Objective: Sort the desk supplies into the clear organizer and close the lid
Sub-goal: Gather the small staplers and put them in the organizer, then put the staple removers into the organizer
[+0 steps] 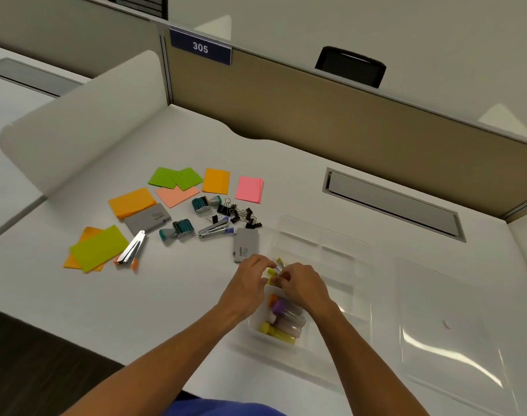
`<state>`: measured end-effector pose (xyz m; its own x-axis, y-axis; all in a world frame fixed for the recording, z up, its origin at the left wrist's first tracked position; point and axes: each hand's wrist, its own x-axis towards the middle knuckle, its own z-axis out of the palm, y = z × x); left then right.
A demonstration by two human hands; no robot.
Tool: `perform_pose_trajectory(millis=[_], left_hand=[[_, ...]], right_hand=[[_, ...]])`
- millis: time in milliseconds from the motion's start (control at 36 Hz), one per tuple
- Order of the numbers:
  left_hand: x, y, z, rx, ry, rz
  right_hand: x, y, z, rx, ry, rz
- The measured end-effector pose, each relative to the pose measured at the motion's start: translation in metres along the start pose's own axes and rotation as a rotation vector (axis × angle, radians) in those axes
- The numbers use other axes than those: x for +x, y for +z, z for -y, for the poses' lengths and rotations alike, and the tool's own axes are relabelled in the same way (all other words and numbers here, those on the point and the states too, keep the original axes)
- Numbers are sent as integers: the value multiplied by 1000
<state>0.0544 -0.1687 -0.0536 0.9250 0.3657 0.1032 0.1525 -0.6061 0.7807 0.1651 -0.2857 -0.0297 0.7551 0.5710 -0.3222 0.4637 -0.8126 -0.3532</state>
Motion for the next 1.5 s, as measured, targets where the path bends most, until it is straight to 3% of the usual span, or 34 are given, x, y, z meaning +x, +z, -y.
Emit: perform_pose_trajectory(millis=[389,639,861,1111,1278,1500], left_hand=[[1,1,1,-3,-15,4],[2,-1,1,-2,-23,13],[-3,-12,5,-35,-44,-21],[-6,-33,15,13,-97,-63],[-11,-65,33,24,-167,-152],[-20,-112,68,102,-306,-303]], right_hand=[[0,1,5,18,3,-49],[7,-2,3,50,20,68],[-1,-11,17,105,20,-138],[5,-15,56,225,-102,-254],[17,-8,84,264,-212,-231],[43,15,117,172,-300,-67]])
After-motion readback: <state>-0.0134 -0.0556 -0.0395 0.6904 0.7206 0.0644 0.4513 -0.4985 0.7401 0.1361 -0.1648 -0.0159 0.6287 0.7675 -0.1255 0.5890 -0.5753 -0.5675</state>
